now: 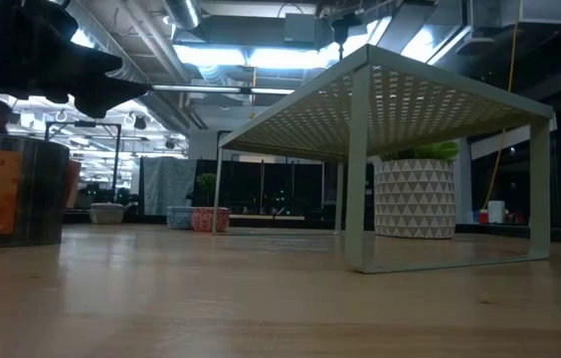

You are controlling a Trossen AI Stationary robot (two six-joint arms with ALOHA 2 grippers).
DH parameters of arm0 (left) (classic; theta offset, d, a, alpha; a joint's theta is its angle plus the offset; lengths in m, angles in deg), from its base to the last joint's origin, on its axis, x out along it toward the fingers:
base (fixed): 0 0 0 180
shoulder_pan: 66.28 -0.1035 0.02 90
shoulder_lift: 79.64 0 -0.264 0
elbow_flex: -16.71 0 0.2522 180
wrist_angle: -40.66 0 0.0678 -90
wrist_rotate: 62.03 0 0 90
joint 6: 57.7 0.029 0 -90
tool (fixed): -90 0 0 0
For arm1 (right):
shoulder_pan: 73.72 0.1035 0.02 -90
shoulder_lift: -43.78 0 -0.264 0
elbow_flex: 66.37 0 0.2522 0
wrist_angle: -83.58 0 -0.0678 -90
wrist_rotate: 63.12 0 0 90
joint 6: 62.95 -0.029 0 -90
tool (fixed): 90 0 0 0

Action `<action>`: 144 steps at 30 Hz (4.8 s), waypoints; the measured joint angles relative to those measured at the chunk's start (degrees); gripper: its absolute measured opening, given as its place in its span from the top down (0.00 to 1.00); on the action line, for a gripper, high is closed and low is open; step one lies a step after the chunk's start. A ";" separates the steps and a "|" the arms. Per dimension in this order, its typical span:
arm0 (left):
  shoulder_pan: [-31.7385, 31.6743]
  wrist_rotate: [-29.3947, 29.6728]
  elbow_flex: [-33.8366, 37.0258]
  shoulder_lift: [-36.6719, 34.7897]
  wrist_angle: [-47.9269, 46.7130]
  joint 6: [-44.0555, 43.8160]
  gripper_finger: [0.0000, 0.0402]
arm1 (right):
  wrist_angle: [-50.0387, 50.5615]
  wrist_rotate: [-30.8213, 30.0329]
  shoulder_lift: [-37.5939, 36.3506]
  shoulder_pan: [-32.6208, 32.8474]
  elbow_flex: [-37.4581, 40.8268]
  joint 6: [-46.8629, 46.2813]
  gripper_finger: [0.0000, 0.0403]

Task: Pick & Place candle stick holders
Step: Put the right black candle holder on the shelf aligned with the other candle holder

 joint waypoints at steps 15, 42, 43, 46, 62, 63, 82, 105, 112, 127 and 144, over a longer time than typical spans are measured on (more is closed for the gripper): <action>0.00 0.00 0.02 0.00 0.00 0.00 0.08 | 9.87 -4.99 -2.59 0.15 0.02 1.09 0.97; -0.01 0.00 0.02 0.00 -0.03 0.02 0.08 | 38.25 -15.08 -18.26 4.56 0.04 -7.65 0.96; 0.00 0.00 0.00 0.00 -0.02 0.02 0.08 | 38.64 -15.25 -18.25 4.27 0.04 -7.57 0.96; -0.01 0.00 0.01 0.00 -0.02 0.00 0.08 | 39.96 -15.47 -18.26 3.58 0.04 -7.50 0.96; -0.01 0.00 0.00 0.00 -0.02 0.00 0.08 | 42.83 -26.48 -26.82 3.13 13.47 -13.76 0.96; -0.01 0.00 0.01 0.00 -0.02 0.00 0.08 | 41.69 -27.06 -27.89 3.13 14.55 -14.04 0.96; -0.01 0.01 0.00 -0.02 -0.02 0.01 0.08 | 17.04 -18.84 -31.81 -3.97 29.16 -11.93 0.96; -0.01 0.01 0.00 -0.01 -0.02 0.01 0.08 | 9.12 -15.81 -25.53 -9.23 29.18 -4.64 0.96; 0.00 0.00 0.02 -0.01 -0.02 0.00 0.08 | 6.09 -15.89 -23.72 -13.49 29.18 -3.08 0.96; 0.00 0.00 0.02 -0.01 -0.02 0.00 0.08 | 7.76 -16.07 -22.96 -16.37 29.18 -4.88 0.96; 0.00 0.00 0.02 0.00 -0.02 0.00 0.08 | 10.00 -16.05 -22.98 -16.35 29.14 -7.60 0.90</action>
